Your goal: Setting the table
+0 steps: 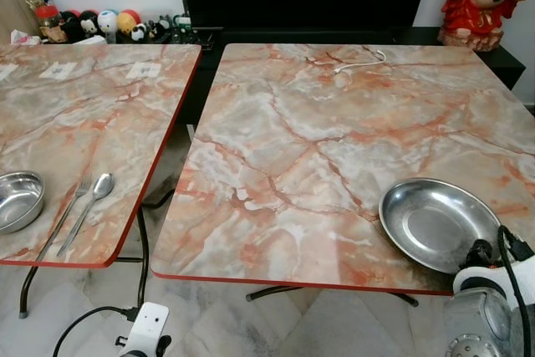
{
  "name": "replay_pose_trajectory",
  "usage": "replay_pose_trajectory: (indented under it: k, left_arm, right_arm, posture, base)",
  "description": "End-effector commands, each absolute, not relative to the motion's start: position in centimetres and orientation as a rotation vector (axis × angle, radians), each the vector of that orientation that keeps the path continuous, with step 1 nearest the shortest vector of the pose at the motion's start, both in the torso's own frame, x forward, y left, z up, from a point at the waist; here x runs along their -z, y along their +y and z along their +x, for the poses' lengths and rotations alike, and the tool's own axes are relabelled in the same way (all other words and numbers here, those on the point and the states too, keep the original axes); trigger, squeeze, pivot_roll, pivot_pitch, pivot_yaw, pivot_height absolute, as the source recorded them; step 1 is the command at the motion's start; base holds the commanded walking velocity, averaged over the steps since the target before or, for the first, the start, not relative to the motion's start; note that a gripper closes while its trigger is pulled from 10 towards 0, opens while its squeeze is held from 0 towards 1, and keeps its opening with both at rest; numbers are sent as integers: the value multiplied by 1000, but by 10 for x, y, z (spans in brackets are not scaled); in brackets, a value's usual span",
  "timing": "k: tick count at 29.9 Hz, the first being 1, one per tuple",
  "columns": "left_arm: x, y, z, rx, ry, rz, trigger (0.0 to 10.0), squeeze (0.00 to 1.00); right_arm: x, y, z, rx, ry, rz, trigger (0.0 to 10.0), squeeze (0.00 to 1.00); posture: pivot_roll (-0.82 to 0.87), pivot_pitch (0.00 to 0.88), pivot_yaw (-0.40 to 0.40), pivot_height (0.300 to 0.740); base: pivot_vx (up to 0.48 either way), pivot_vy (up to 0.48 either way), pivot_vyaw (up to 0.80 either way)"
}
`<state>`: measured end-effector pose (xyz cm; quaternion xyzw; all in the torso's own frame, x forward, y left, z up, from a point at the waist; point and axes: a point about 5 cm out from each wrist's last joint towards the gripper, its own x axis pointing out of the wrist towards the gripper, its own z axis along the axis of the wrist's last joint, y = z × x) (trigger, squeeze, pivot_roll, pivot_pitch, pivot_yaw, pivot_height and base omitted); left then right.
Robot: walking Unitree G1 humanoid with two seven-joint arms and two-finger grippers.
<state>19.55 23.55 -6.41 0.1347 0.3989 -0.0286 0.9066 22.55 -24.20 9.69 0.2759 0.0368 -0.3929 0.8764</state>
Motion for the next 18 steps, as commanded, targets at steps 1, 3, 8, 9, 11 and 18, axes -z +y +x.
replay_pose_trajectory:
  k: [1, 3, 8, 9, 11, 18]
  left_arm:
    - [65, 237, 193, 70, 837, 294, 10000, 0]
    - [65, 236, 193, 71, 836, 293, 10000, 0]
    - [65, 236, 194, 69, 833, 291, 10000, 0]
    - [65, 236, 194, 69, 833, 291, 10000, 0]
    - [65, 237, 194, 66, 833, 291, 10000, 0]
    - [64, 237, 196, 51, 828, 275, 10000, 0]
  right_arm:
    - [-94, -234, 219, 862, 82, 611, 10000, 0]
    - [-91, -234, 216, 881, 96, 605, 10000, 0]
    - [-88, -231, 211, 881, 107, 597, 10000, 0]
    - [-88, -231, 211, 881, 107, 597, 10000, 0]
    - [-93, -229, 211, 855, 72, 583, 10000, 0]
    - [-120, -230, 228, 698, -100, 306, 10000, 0]
  posture:
    - [4, 33, 2, 740]
    - [4, 34, 2, 740]
    - [4, 46, -1, 740]
    - [4, 46, -1, 740]
    - [3, 51, 0, 740]
    - [-12, 71, 7, 740]
  base:
    - [0, 0, 0]
    - [0, 0, 0]
    - [0, 0, 0]
    - [0, 0, 0]
    - [0, 0, 0]
    - [0, 0, 0]
